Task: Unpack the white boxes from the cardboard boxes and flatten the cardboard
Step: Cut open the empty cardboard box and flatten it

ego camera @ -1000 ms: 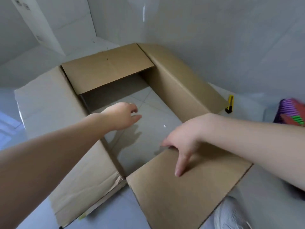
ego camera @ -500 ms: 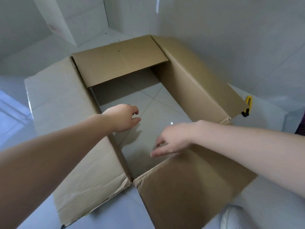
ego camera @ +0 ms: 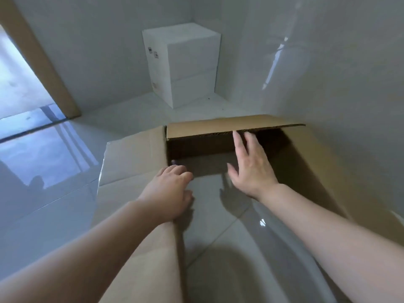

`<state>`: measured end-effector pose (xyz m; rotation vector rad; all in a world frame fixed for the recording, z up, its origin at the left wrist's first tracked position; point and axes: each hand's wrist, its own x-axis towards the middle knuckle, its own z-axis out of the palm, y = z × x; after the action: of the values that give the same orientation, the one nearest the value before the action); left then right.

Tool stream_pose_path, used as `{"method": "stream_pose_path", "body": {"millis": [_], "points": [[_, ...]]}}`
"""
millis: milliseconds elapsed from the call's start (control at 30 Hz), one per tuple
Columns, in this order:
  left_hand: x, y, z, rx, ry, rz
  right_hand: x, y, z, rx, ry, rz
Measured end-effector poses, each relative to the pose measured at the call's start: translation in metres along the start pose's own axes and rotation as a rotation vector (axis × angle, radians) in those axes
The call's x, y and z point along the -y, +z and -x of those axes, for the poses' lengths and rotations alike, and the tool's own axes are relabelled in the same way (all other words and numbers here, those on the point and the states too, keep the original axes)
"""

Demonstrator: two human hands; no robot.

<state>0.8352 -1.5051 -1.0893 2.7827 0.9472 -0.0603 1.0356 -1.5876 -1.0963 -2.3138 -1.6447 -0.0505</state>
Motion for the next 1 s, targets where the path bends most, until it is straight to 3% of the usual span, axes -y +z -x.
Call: {"method": "stream_pose_path", "body": {"millis": [133,233,400,567,800,1000], "points": [[0.018,0.011,0.007,0.011,-0.145,0.004,0.006,-0.012,-0.072,-0.084,-0.029,0.064],[0.028,0.019,0.017,-0.006,-0.300,0.112,-0.002,-0.020,-0.117,-0.044,0.110,0.036],[0.063,0.019,0.034,0.009,-0.712,0.252,-0.053,-0.035,-0.121,-0.020,0.280,-0.010],[0.092,0.012,0.054,-0.034,-1.103,0.667,-0.058,-0.057,-0.133,-0.017,0.178,0.066],[0.093,0.019,0.066,-0.102,-1.012,0.792,-0.031,-0.042,-0.165,0.176,0.067,0.193],[0.094,0.020,0.068,-0.133,-0.977,0.739,-0.013,0.031,-0.176,0.471,0.181,0.085]]}}
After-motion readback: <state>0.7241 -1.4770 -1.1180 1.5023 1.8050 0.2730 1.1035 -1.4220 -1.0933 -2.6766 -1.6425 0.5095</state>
